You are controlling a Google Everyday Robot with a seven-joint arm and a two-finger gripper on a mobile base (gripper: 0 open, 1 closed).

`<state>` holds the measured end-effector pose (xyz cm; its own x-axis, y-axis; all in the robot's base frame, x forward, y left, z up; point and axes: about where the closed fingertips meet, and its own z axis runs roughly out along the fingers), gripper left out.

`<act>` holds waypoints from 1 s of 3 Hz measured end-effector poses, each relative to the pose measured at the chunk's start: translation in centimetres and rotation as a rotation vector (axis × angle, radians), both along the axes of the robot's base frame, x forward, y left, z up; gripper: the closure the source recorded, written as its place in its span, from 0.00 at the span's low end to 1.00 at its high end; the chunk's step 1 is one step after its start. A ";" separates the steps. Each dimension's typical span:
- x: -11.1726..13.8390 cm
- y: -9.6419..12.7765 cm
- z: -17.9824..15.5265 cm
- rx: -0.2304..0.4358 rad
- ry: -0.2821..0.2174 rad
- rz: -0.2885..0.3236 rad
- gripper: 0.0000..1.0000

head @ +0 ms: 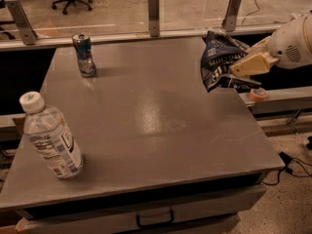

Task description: Move blue chip bag near redbull can

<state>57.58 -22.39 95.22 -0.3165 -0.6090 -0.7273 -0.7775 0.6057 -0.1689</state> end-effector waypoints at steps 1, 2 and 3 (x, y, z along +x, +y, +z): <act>3.2 3.8 -1.2 0.052 -0.007 0.047 1.00; 8.1 10.1 -2.6 0.115 -0.028 0.092 1.00; 8.1 10.1 -2.6 0.115 -0.028 0.092 1.00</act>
Offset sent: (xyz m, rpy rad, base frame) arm 0.1373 0.1626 -0.0345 0.1889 -0.0631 0.1235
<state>65.70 -12.30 92.65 -0.2417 -0.5469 -0.8015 -0.8265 0.5488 -0.1252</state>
